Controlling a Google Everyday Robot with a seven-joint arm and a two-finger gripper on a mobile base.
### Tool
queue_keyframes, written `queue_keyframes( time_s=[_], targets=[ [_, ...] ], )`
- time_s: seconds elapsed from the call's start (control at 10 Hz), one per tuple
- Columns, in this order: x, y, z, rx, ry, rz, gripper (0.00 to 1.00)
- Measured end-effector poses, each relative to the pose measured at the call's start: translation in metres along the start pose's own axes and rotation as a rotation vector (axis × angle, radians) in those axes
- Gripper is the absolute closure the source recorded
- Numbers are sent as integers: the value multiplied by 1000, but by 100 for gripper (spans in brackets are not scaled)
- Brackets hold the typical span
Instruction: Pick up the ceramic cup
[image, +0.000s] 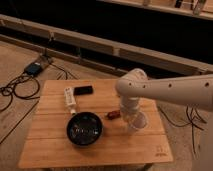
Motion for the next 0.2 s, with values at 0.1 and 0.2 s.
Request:
queue_keyframes(
  time_s=[0.1, 0.2],
  targets=[
    [2, 4, -10, 13, -11, -12, 100],
    [3, 7, -17, 20, -19, -20, 100]
  ],
)
